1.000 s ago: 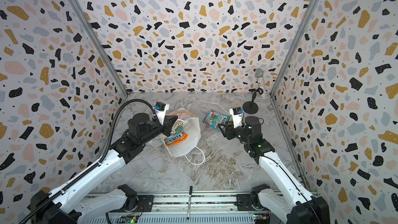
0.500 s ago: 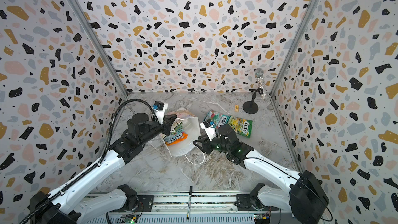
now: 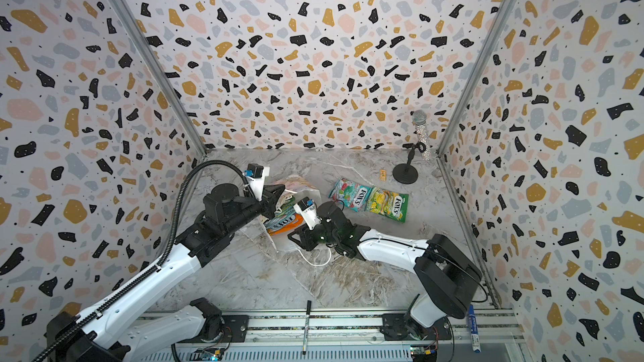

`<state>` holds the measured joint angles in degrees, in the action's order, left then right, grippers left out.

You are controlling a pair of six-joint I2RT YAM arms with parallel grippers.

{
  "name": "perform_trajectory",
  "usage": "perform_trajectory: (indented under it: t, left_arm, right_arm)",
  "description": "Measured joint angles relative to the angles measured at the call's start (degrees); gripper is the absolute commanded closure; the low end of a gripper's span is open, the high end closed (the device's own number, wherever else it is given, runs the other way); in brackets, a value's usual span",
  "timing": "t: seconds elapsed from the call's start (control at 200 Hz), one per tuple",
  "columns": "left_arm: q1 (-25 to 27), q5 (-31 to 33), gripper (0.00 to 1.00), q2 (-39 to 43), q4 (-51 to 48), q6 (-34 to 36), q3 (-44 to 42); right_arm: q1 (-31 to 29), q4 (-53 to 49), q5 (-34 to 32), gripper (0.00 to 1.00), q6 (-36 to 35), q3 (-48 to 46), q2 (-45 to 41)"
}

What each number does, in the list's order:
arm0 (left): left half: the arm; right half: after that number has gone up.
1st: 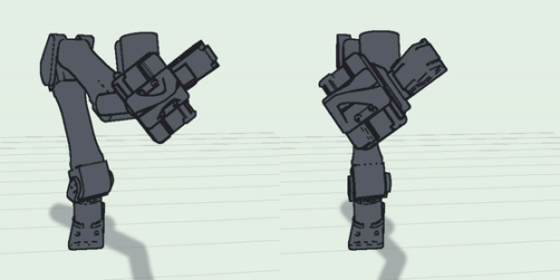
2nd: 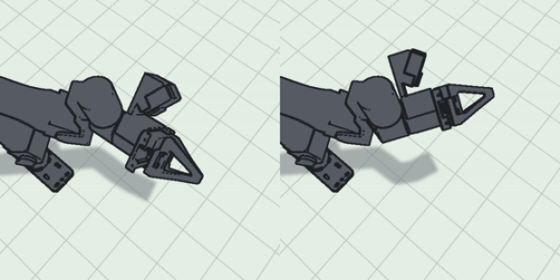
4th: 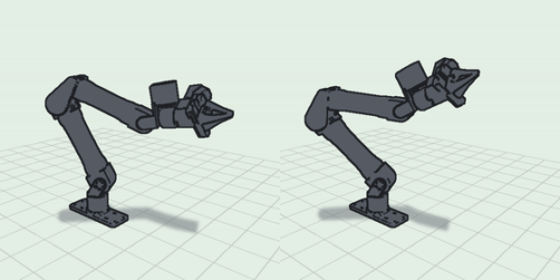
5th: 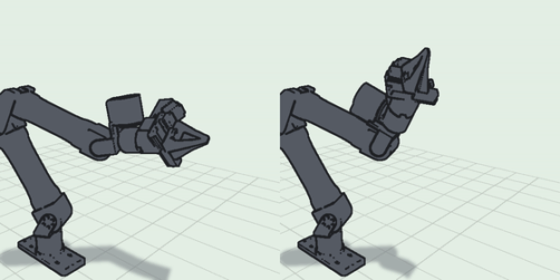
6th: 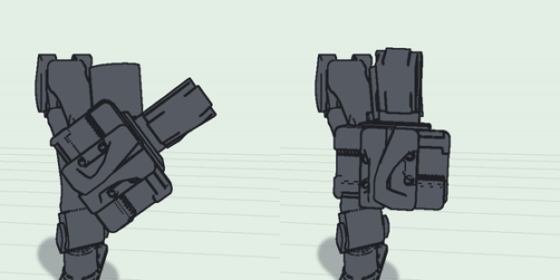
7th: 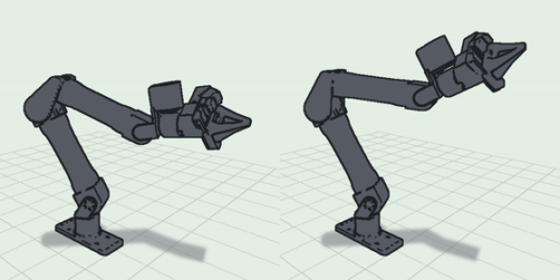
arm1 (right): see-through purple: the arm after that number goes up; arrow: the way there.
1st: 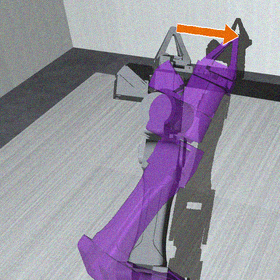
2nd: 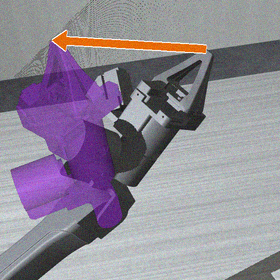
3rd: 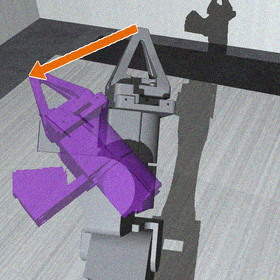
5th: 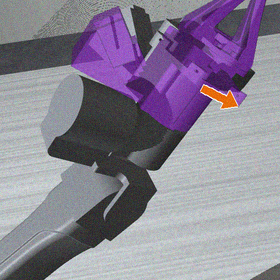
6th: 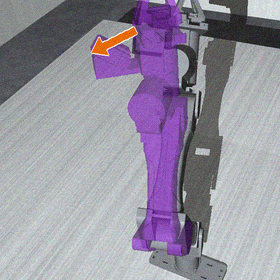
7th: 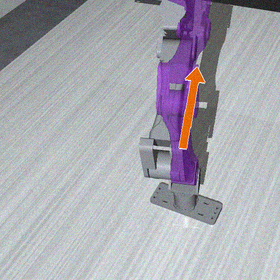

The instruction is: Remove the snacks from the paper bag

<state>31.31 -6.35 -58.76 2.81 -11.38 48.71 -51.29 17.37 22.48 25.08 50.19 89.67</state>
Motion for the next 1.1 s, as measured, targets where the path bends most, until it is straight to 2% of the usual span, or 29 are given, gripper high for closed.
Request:
perform_trajectory:
  t: [0.185, 0.34, 0.566, 0.766, 1.101]
  left_arm:
    - [0.0, 0.0, 1.0, 0.0, 0.2, 0.0, -0.1]
    - [0.0, 0.0, 1.0, 0.0, 0.2, 0.0, -0.1]
    - [0.0, 0.0, 1.0, 0.1, 0.2, 0.0, -0.1]
    - [0.0, 0.0, 1.0, 0.1, 0.3, 0.0, -0.1]
    - [0.4, 0.0, 1.0, 0.5, 0.2, 0.3, -0.1]
  right_arm:
    - [0.0, 0.7, -1.1, 0.65, 3.6, 5.4, 6.5]
    - [0.0, 2.5, -2.4, 0.66, 9.2, 7.6, 9.4]
    - [0.0, 7.3, -2.6, 0.67, 18.8, 8.5, 11.3]
    - [0.0, 8.7, -2.6, 0.68, 27.6, 12.9, 14.6]
    - [-0.1, 15.9, -4.1, 0.64, 40.2, 12.4, 15.3]
